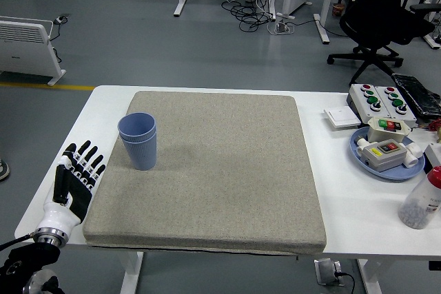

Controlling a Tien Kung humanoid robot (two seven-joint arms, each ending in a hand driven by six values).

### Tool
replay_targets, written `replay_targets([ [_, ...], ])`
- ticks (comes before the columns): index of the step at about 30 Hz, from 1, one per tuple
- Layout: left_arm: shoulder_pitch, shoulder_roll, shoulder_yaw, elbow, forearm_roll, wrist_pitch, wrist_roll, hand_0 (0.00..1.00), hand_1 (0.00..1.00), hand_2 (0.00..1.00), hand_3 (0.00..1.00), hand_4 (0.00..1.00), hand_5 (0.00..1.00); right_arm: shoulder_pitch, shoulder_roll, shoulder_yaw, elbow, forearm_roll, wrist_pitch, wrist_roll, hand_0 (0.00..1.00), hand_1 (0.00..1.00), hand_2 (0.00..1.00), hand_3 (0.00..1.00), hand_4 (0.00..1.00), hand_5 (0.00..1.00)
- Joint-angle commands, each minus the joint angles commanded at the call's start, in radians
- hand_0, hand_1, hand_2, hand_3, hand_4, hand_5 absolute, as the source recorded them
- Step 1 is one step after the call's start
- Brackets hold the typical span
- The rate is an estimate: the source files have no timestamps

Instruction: Push cup pick cup insert cup

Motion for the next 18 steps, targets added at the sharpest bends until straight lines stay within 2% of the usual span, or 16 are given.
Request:
replay_targets([
  [18,-0.018,-0.002,-0.007,0.008,-0.001,0.009,-0.014,0.967,0.974,0.998,0.989,0.597,0.998,0.012,0.000,-0.010,-0.001,0.016,-0.001,0.007,0.708,0.604,0.687,0.616,0.189,0.542],
])
